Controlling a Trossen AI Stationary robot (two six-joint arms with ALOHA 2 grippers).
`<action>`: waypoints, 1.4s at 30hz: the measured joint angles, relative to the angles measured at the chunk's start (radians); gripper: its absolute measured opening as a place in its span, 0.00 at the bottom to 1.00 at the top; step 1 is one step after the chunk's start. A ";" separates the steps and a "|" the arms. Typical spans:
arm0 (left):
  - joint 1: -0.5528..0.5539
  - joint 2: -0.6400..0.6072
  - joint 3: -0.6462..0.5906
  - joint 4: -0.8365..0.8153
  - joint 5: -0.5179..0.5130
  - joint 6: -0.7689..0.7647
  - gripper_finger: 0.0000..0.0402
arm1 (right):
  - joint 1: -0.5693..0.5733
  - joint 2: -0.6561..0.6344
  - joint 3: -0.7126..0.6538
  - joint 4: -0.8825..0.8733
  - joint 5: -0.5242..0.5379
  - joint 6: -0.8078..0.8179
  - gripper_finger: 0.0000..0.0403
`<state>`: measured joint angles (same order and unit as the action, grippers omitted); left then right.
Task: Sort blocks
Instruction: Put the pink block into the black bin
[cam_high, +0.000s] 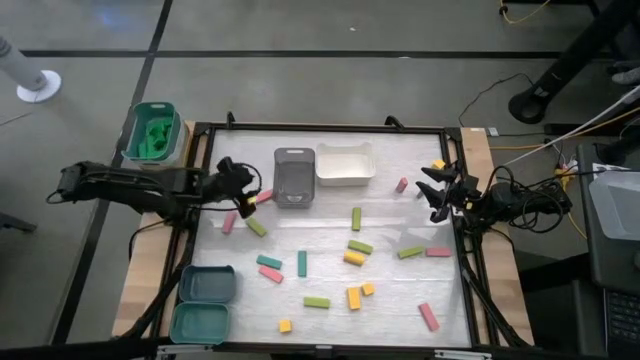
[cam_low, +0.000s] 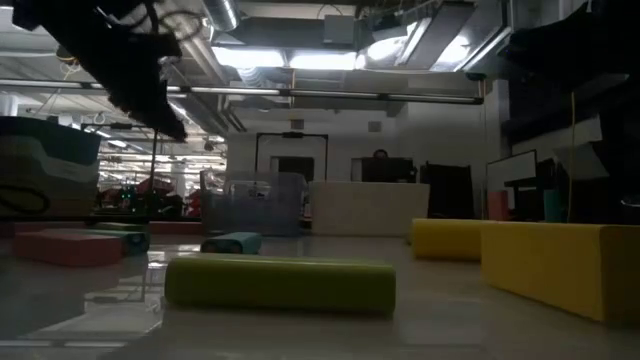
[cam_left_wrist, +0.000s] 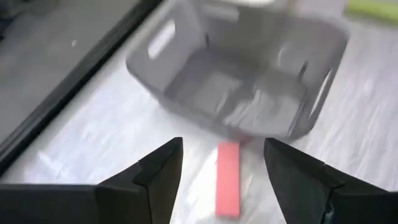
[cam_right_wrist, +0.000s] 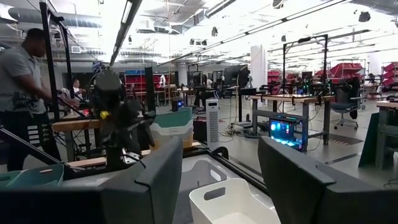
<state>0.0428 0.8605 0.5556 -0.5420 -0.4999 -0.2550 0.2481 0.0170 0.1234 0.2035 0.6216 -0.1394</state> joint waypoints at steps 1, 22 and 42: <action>0.003 0.022 -0.001 -0.005 0.000 0.001 0.52 | 0.000 0.000 0.000 0.000 0.000 0.000 0.52; 0.020 0.383 -0.011 0.004 0.025 -0.004 0.50 | 0.000 0.000 0.000 -0.029 0.000 0.000 0.52; 0.130 0.478 -0.010 0.049 0.168 0.029 0.50 | 0.000 0.000 0.000 -0.029 0.000 0.000 0.52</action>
<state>0.1733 1.3384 0.5453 -0.4929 -0.3319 -0.2256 0.2484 0.0170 0.1234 0.1741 0.6216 -0.1394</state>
